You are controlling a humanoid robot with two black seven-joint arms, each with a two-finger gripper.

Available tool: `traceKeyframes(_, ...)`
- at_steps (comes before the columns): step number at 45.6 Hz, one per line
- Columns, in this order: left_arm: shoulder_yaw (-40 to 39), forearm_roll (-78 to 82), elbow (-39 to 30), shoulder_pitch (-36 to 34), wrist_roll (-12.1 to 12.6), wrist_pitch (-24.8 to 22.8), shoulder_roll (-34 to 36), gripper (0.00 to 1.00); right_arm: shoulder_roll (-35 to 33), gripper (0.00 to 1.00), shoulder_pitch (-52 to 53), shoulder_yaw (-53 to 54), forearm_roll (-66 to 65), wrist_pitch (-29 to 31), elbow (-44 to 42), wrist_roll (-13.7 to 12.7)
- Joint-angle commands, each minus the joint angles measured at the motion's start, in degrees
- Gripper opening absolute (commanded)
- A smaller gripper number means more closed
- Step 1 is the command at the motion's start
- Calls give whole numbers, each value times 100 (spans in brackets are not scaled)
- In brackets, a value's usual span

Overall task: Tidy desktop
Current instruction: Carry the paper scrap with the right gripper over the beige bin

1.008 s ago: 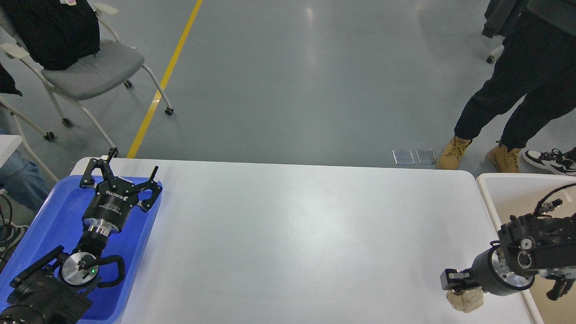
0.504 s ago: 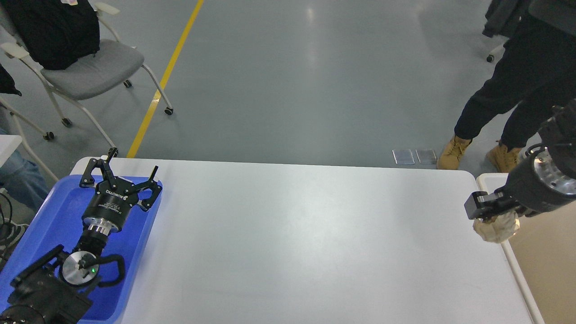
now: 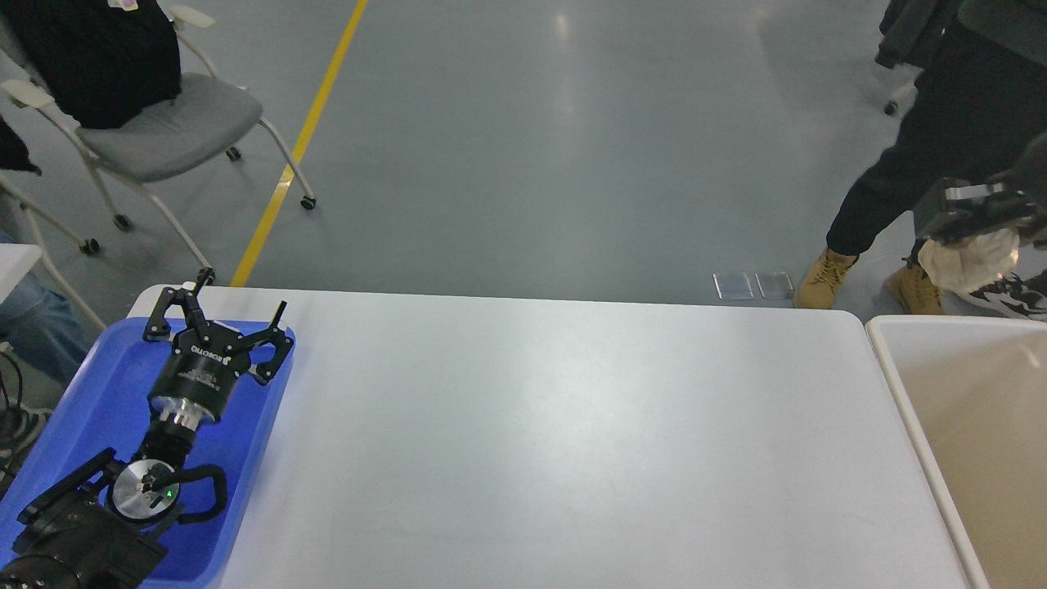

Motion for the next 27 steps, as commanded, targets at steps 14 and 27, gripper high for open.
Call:
traceKeyframes(14,9,0,8,-9,-8,9,-1,99,-746,0,-3453,1879,2347,-3760,-2538,-10)
traceKeyframes(27,9,0,8,-17,1,9,-1,99,-52,0,-6714,4990,3280,-4244,-4918,-45)
